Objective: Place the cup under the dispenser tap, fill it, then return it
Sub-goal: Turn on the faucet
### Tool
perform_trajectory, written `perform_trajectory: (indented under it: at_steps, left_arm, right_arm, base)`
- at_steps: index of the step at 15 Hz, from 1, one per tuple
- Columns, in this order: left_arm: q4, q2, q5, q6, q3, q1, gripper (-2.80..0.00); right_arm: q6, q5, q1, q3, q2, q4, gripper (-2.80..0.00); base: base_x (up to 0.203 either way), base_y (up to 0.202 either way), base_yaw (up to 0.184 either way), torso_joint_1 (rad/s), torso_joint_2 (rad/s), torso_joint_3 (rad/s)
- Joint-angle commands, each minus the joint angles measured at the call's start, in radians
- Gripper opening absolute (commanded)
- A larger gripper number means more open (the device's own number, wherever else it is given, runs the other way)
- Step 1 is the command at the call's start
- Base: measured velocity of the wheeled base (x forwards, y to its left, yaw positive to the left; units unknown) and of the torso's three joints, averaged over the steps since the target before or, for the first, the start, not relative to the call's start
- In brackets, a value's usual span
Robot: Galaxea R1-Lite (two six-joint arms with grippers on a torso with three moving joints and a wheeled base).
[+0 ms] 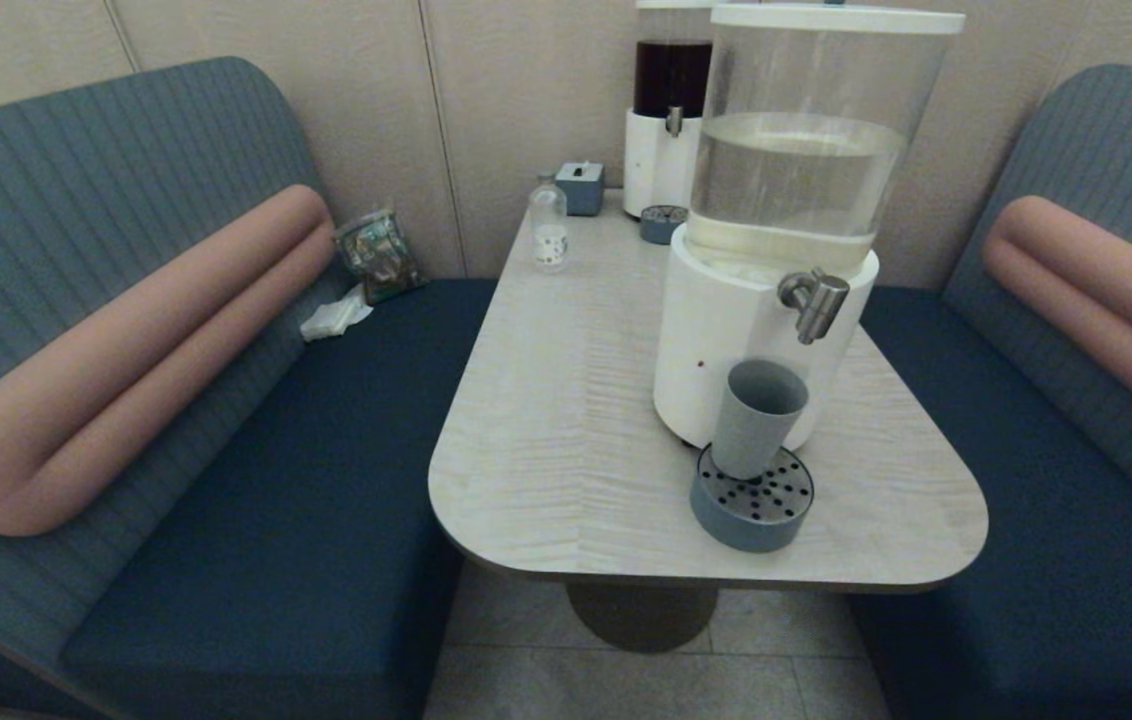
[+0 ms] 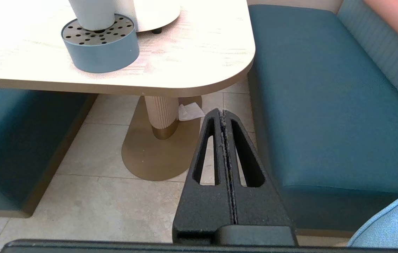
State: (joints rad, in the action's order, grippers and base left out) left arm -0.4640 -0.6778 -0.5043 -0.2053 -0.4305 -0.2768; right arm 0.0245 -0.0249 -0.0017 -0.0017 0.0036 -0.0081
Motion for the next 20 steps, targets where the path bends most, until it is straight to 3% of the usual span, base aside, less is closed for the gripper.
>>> perform_trajectory:
  at_steps: [1, 5, 10, 14, 18, 20]
  left_arm:
    - [-0.003, 0.106, -0.004, 0.0, 0.063, 0.066, -2.8]
    - [0.008, 0.261, -0.004, -0.014, 0.143, 0.208, -2.8]
    - [0.088, 0.408, 0.001, -0.017, 0.238, 0.265, -2.8]
    - [0.167, 0.506, 0.087, -0.02, 0.248, 0.287, -2.8]
    - [0.337, 0.638, 0.286, -0.008, 0.265, 0.287, -2.8]
    - [0.402, 0.677, 0.336, 0.031, 0.287, 0.287, -2.8]
  right_arm:
    - [0.0, -0.001, 0.0, 0.0, -0.001, 0.0, -2.8]
    - [0.0, 0.0, 0.0, 0.0, -0.001, -0.001, -2.8]
    - [0.0, 0.0, 0.0, 0.0, -0.001, 0.0, -2.8]
    - [0.0, 0.0, 0.0, 0.0, -0.001, -0.001, -2.8]
    - [0.0, 0.0, 0.0, 0.0, -0.001, -0.001, -2.8]
    - [0.0, 0.0, 0.0, 0.0, -0.001, 0.0, -2.8]
  base:
    - [0.0, 0.0, 0.0, 0.0, 0.0, 0.0]
    - [0.0, 0.0, 0.0, 0.0, 0.0, 0.0]
    - [0.0, 0.0, 0.0, 0.0, 0.0, 0.0]
    - [0.0, 0.0, 0.0, 0.0, 0.0, 0.0]
    - [0.0, 0.0, 0.0, 0.0, 0.0, 0.0]
    - [0.0, 0.0, 0.0, 0.0, 0.0, 0.0]
